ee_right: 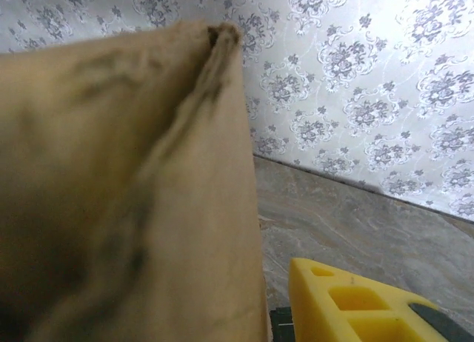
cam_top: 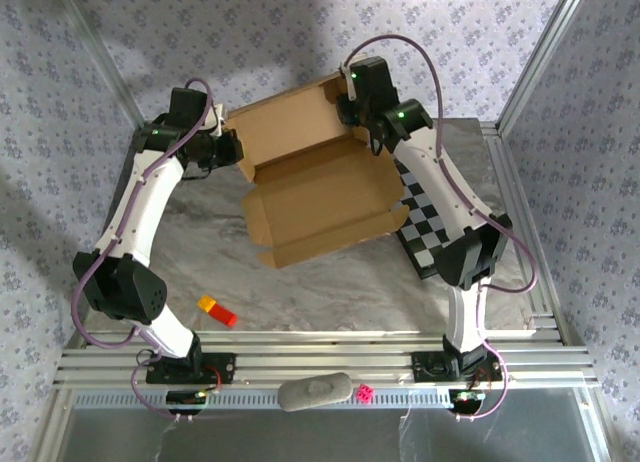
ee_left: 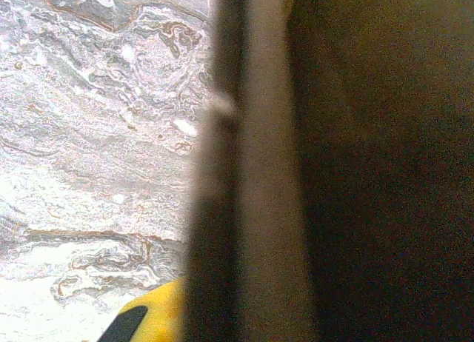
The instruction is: Fold the paper box
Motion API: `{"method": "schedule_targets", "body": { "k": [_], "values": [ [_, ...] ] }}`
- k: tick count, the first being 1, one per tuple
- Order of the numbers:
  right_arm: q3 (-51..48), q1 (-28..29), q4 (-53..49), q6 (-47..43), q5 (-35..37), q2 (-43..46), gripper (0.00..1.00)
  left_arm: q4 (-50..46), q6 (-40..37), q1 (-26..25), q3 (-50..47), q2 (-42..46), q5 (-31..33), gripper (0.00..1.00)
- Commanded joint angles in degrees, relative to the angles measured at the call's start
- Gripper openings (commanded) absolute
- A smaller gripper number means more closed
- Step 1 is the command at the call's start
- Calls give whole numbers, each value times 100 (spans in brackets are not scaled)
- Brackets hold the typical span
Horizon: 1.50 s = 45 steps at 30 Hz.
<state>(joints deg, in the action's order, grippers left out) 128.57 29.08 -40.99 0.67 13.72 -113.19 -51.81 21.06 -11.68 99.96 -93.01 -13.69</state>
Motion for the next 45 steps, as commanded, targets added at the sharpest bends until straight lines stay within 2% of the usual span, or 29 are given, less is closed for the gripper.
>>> {"method": "schedule_targets", "body": {
  "k": [1,4,7,11,13,17,21,28,31,33,35,38,41,45],
  "values": [
    [328,-60,-124,-68,-43,-159,41,-70,-58,-9,243,116,-212,0],
    [409,-78,-173,-45,-7,-206,22,-74,-49,0,259,108,-192,0],
    [385,-83,-202,-66,76,-180,18,-83,-41,-4,287,74,-178,0],
    [266,-28,-167,-189,403,-108,0,-92,-14,0,336,25,-131,0],
    [229,54,-143,-316,845,-105,0,-109,3,0,365,15,-116,0],
    [177,258,-85,-522,2210,-143,0,-147,12,4,427,-40,-89,0],
    [62,396,49,-643,3060,-165,0,-177,18,-1,467,-59,-71,0],
    [-76,590,258,-776,3541,-130,0,-198,34,-1,480,-77,-52,0],
    [-65,591,205,-685,3390,-43,0,-190,56,-1,480,-85,-54,0],
    [-18,501,13,-471,2771,44,0,-194,74,2,479,-86,-61,0],
    [91,341,-241,-197,1961,136,18,-190,91,-1,476,-87,-59,0],
    [164,218,-435,22,1248,288,38,-198,109,-1,472,-98,-46,0],
    [142,66,-451,185,460,474,48,-200,124,1,471,-99,-32,0],
    [12,-167,-454,466,-278,674,50,-205,135,-1,479,-112,-37,0]
  ]
}}
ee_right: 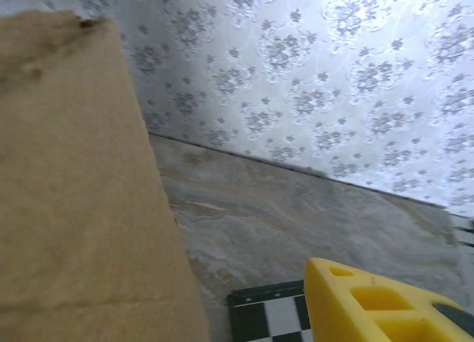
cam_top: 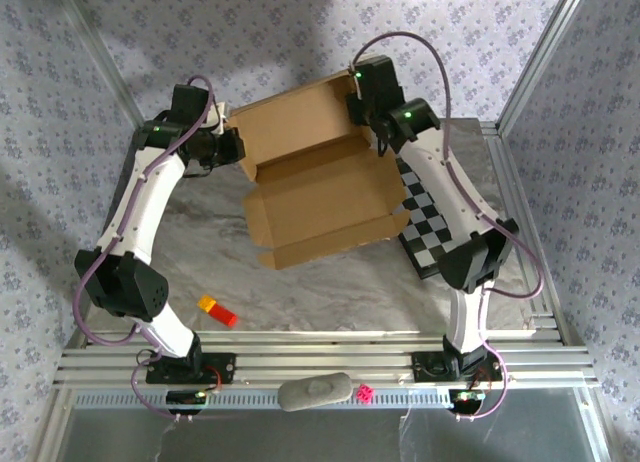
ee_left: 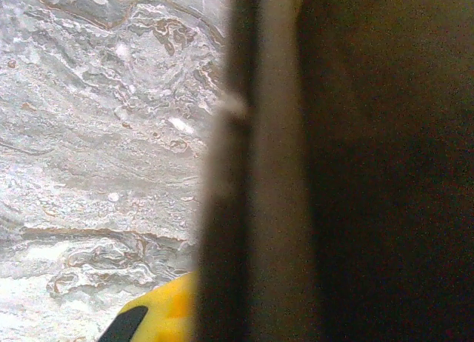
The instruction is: Fold the paper box
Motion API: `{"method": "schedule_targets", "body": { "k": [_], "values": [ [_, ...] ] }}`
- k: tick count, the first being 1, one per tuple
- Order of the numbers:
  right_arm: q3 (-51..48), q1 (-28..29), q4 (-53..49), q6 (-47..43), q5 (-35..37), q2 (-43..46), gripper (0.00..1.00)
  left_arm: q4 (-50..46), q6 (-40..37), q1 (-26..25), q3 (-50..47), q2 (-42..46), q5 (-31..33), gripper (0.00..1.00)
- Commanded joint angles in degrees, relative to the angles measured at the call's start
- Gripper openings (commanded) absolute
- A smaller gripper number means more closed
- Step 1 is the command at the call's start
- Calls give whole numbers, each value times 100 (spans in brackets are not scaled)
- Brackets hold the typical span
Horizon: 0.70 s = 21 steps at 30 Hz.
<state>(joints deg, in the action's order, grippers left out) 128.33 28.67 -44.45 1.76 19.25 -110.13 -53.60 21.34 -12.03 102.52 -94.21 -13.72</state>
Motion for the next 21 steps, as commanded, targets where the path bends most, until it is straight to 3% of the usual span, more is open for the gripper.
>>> {"method": "schedule_targets", "body": {
  "k": [1,4,8,11,17,21],
  "values": [
    [-58,-185,-56,402,-957,428,50,-27,107,36,225,1,-40,0],
    [-431,-298,123,473,-1116,600,49,-36,107,28,225,8,-51,0],
    [-598,-321,142,376,-1132,590,42,-36,99,26,250,8,-72,0],
    [-582,-208,107,180,-820,520,41,-60,108,25,277,7,-76,0],
    [-566,176,64,-241,80,422,50,-106,98,17,295,8,-75,0],
    [-527,247,112,-330,-89,474,59,-106,98,0,262,0,-74,0]
  ]
}}
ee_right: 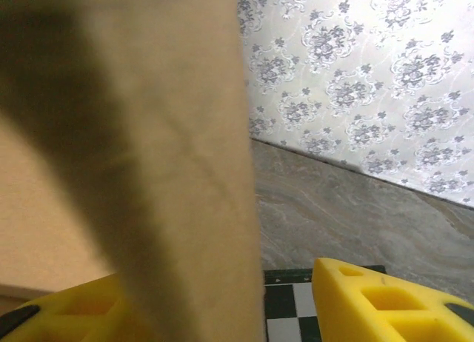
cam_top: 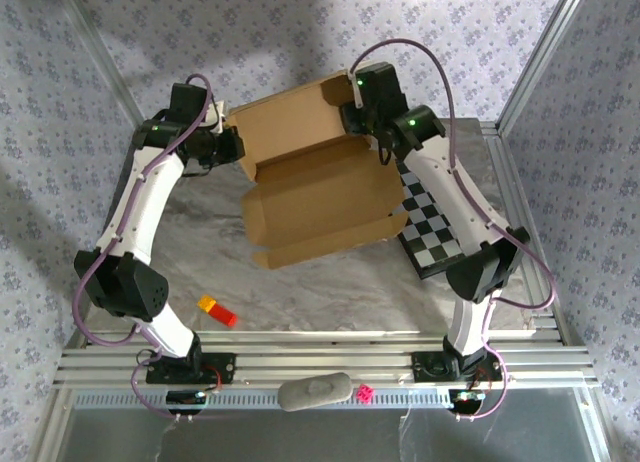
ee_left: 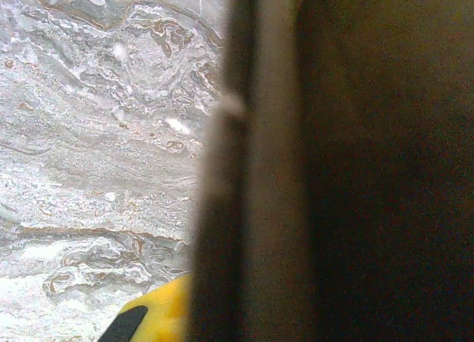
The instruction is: Fold the paper box
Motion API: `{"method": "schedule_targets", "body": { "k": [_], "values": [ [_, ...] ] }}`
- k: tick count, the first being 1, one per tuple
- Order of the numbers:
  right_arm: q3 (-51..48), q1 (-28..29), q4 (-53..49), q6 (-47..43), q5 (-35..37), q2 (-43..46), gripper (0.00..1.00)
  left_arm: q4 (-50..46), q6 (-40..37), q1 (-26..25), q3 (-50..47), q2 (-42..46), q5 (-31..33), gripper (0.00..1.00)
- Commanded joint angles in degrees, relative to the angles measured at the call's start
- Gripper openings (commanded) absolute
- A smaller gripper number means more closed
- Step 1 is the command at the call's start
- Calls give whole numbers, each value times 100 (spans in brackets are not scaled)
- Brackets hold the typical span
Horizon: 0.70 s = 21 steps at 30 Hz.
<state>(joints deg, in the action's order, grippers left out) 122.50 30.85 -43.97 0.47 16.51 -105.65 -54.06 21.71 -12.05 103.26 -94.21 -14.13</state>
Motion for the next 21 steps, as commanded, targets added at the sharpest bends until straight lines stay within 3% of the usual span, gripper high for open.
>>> {"method": "schedule_targets", "body": {
  "k": [1,7,13,19,21],
  "values": [
    [91,51,56,-233,164,26,61,-57,61,2,185,0,-37,0],
    [111,79,-10,-282,19,71,66,-34,79,-35,185,-9,-22,0],
    [-251,20,54,-293,183,259,60,-42,79,-43,177,13,-15,0],
    [-401,6,99,-316,598,252,21,-49,92,-51,185,21,-16,0],
    [-297,72,65,-376,1003,174,0,-60,87,-50,194,26,-21,0]
  ]
}}
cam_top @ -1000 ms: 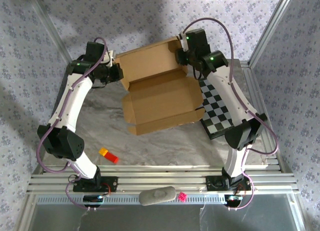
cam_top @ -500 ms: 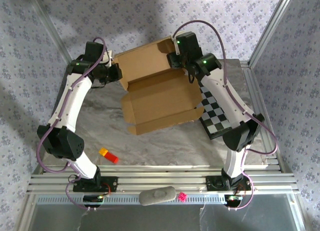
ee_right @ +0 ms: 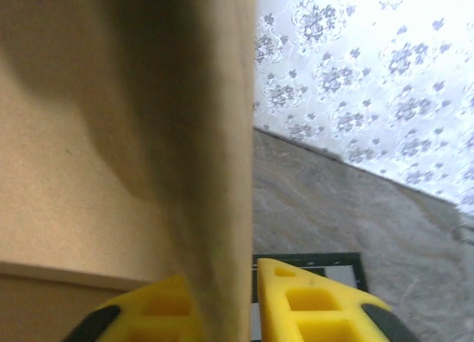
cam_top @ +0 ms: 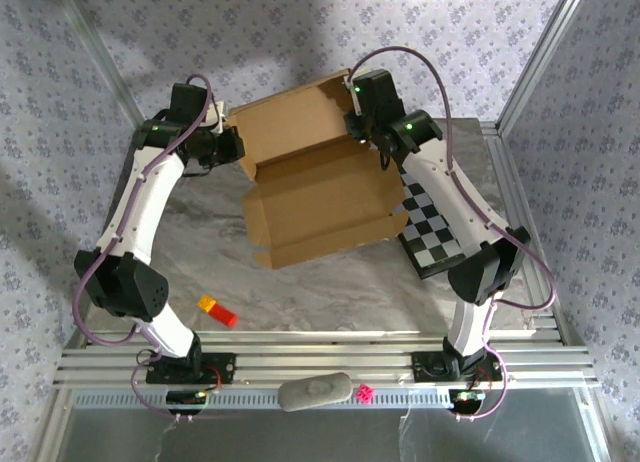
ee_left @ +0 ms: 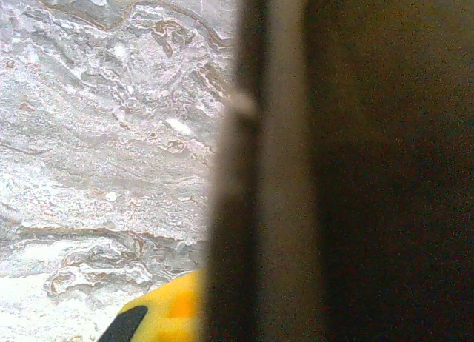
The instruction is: Fold the paper box
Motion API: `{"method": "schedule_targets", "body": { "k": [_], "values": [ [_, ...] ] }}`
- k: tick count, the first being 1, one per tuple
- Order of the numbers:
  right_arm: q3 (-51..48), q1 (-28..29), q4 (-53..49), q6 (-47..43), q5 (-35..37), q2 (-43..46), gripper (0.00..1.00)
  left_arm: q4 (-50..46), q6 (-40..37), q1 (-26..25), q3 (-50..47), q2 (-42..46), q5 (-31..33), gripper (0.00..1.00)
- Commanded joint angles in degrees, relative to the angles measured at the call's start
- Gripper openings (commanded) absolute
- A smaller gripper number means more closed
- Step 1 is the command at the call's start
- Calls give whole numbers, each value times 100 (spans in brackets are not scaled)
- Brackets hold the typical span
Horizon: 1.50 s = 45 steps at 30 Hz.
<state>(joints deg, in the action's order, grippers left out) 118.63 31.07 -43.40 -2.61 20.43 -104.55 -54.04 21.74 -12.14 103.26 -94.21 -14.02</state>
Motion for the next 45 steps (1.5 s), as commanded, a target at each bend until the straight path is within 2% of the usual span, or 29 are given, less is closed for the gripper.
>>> {"method": "schedule_targets", "body": {
  "k": [1,8,13,15,16,18,20,21,25,27,32,41,43,45],
  "values": [
    [142,97,-1,-124,793,30,0,-58,85,-43,203,25,-31,0],
    [239,519,215,-634,2489,-161,0,-80,103,-51,203,53,-4,0],
    [214,665,290,-739,2731,-153,0,-71,129,-55,203,61,-3,0],
    [248,681,198,-642,2383,-121,0,-67,147,-60,203,56,-4,0],
    [278,667,114,-560,2119,-95,6,-65,147,-69,202,51,-4,0],
    [336,555,-60,-348,1031,54,34,-78,147,-69,212,52,6,0],
    [305,407,-32,-185,42,253,50,-91,147,-69,204,44,5,0],
    [281,369,6,-109,-187,331,56,-93,151,-65,203,44,-1,0],
    [459,236,-58,-28,-944,417,66,-48,164,-78,152,59,-30,0],
    [515,210,-88,24,-914,413,68,-32,173,-87,132,52,-30,0],
    [575,18,-73,93,-916,398,68,-1,191,-113,128,43,-38,0],
    [1040,24,-309,-68,206,-222,46,-28,191,-148,177,42,-30,0],
    [1220,22,-306,-90,348,-371,33,-45,191,-148,177,44,-30,0],
    [1363,54,-320,-99,628,-496,10,-65,182,-156,168,52,-13,0]
  ]
}}
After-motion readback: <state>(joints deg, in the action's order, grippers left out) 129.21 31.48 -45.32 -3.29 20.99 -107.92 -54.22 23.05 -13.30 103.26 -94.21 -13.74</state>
